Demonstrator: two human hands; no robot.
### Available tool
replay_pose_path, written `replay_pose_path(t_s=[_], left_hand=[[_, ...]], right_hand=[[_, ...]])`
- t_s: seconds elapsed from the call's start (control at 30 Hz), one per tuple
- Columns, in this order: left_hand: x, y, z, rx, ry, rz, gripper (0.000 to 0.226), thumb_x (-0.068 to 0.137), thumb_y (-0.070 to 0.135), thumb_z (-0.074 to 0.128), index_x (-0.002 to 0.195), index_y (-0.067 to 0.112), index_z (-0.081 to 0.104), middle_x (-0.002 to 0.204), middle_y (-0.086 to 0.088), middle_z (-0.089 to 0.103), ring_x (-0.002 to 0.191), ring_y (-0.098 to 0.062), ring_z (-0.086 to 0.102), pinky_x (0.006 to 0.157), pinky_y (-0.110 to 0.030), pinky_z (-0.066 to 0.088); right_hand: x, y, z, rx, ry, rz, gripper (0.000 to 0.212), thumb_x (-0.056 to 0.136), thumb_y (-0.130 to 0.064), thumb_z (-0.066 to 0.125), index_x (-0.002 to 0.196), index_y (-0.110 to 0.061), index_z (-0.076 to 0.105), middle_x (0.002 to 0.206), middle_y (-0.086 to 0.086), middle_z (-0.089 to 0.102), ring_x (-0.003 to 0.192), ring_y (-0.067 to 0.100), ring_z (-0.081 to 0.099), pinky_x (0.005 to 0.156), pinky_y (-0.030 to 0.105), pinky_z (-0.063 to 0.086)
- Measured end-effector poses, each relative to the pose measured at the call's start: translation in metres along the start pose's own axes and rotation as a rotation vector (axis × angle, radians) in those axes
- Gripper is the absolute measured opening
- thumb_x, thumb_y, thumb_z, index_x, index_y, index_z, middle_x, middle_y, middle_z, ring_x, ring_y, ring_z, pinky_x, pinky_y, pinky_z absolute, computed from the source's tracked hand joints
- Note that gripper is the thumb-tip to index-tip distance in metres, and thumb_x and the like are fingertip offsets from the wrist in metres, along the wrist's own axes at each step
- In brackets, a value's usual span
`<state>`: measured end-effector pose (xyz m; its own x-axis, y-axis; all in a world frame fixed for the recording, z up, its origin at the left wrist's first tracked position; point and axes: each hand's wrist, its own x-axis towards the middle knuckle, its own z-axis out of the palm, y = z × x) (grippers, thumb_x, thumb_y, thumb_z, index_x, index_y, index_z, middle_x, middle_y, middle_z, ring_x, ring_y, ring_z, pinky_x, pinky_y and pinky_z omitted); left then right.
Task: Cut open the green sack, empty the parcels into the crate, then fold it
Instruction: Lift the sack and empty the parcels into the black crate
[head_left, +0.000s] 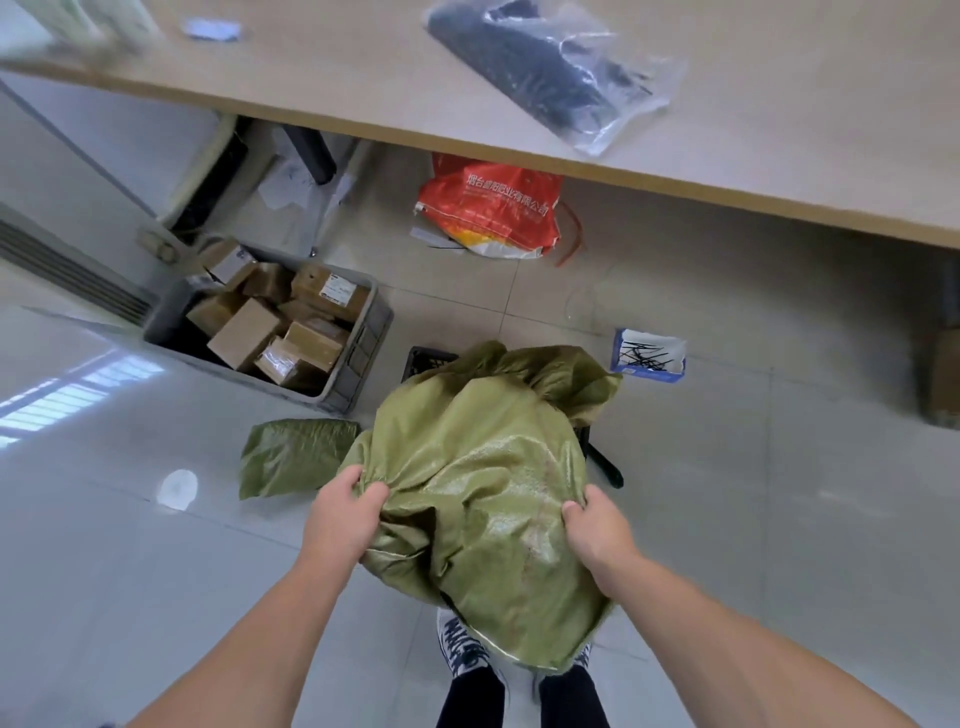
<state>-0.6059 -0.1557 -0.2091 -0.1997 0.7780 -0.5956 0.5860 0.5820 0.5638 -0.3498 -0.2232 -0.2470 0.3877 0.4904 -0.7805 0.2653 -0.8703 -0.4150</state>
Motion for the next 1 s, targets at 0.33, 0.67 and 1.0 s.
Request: replay_pose_path(t_s=[0.33,0.67,1.0], left_hand=[[-0.081,-0.021,-0.042,0.031,0.007,-0.093,0.03,0.074,0.036,0.05,0.086,0.013,0.067,0.083,-0.007,0.07,0.084,-0.028,0.063,0.078,-0.041,0.051],[-0.095,0.0,-0.081,-0.184,0.071,-0.063,0.02,0.085,0.023,0.058,0.079,0.003,0.057,0.079,-0.01,0.063,0.077,-0.029,0.058,0.067,-0.036,0.042],[-0.06,0.071,-0.1,-0.343,-0.024,0.048,0.016,0.068,0.033,0.061,0.075,0.025,0.074,0.09,-0.012,0.073,0.092,-0.037,0.068,0.086,-0.057,0.057]], right_hand=[[-0.099,-0.004,-0.01,0.062,-0.39,0.111,0.023,0.097,-0.01,0.037,0.11,-0.01,0.056,0.104,0.012,0.059,0.097,0.033,0.061,0.078,0.039,0.056],[-0.11,-0.023,-0.022,0.162,-0.18,0.054,0.023,0.085,-0.016,0.043,0.097,-0.015,0.063,0.099,0.013,0.066,0.09,0.035,0.066,0.083,0.048,0.058],[-0.092,-0.058,-0.072,0.378,0.196,-0.108,0.015,0.083,-0.014,0.047,0.076,-0.006,0.057,0.076,0.014,0.056,0.069,0.025,0.052,0.065,0.033,0.044]])
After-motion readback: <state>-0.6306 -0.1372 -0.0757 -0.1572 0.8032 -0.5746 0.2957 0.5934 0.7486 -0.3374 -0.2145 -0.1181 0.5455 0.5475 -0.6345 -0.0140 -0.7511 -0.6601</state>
